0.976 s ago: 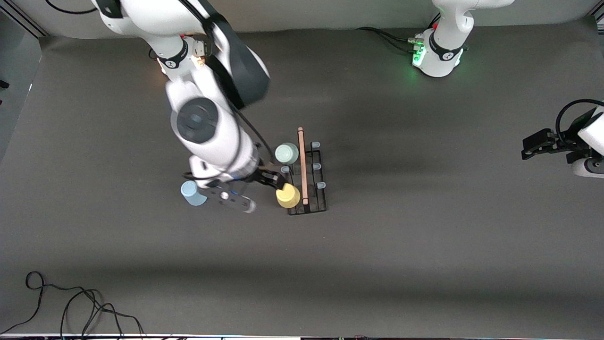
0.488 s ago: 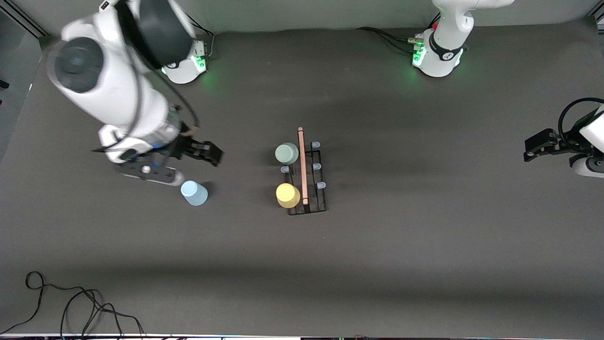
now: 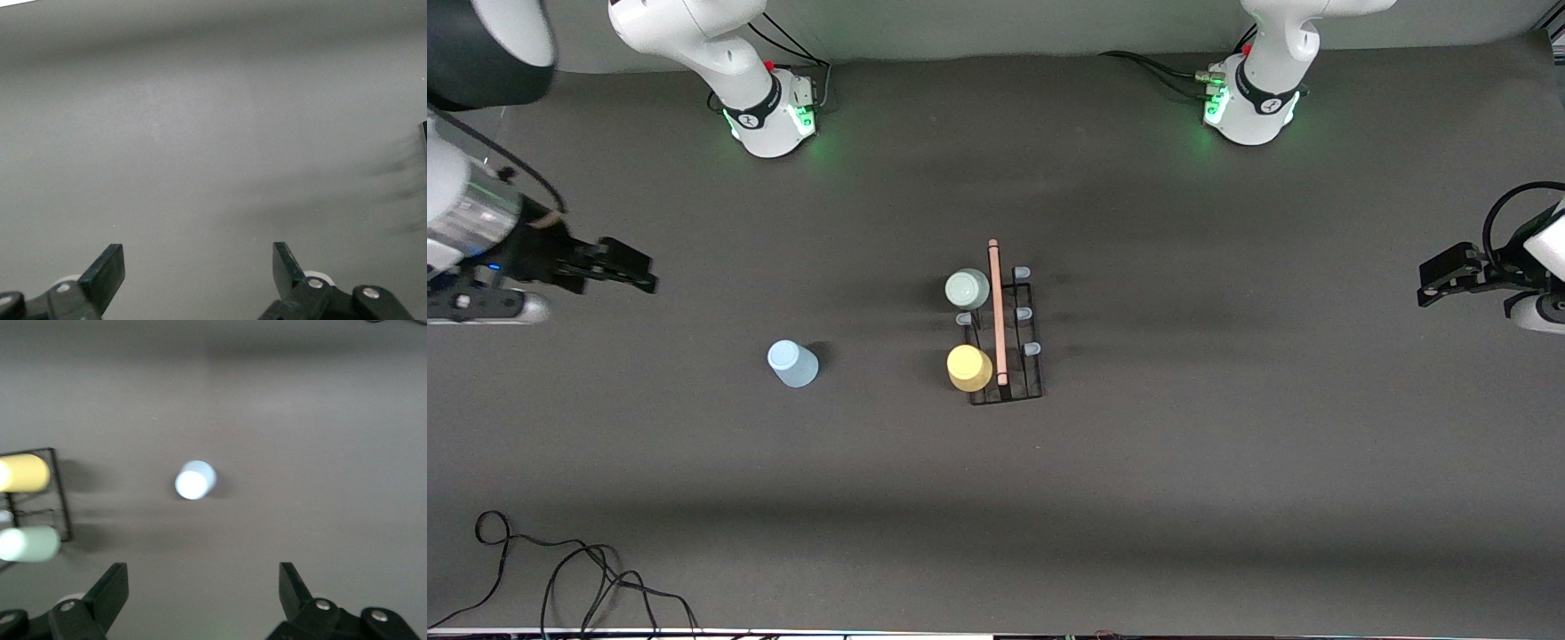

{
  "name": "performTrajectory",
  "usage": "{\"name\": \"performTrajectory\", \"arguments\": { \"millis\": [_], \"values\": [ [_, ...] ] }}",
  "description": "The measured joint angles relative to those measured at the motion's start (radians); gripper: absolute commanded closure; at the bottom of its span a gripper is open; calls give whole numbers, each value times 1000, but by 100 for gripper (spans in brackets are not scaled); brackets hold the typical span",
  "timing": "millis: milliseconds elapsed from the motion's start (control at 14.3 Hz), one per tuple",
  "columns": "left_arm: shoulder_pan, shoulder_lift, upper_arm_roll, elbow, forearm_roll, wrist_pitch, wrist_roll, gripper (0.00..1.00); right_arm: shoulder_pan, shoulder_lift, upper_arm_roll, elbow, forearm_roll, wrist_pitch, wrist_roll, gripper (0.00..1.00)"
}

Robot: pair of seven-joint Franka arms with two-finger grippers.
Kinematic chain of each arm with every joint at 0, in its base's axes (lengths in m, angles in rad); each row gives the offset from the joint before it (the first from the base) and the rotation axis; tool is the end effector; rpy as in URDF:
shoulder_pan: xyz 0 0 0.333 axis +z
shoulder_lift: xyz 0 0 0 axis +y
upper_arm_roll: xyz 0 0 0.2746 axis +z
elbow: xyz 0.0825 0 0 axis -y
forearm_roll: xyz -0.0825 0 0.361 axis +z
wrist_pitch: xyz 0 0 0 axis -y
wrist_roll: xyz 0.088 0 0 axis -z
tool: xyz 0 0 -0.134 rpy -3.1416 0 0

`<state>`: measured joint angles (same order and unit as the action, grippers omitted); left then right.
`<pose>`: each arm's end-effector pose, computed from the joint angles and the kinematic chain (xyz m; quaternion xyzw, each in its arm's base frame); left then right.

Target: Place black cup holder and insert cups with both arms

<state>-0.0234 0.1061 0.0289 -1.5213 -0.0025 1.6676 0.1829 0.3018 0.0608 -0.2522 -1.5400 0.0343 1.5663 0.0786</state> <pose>0.5695 0.0021 0.5289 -0.9959 0.0886 -0.0200 0.0022 0.5442 0.0350 0.5378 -0.9997 0.0146 0.0169 0.0085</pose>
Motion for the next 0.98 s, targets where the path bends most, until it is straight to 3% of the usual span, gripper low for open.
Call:
{"name": "performTrajectory", "arguments": {
  "millis": [209, 349, 976],
  "values": [
    [0, 0, 0, 0, 0, 0, 15, 1, -188, -26, 129, -6, -21, -15, -85, 0],
    [0, 0, 0, 0, 0, 0, 17, 1, -273, -32, 178, -8, -21, -15, -118, 0],
    [0, 0, 1, 0, 0, 0, 18, 2, -309, -34, 187, -11, -22, -15, -132, 0]
  ]
}}
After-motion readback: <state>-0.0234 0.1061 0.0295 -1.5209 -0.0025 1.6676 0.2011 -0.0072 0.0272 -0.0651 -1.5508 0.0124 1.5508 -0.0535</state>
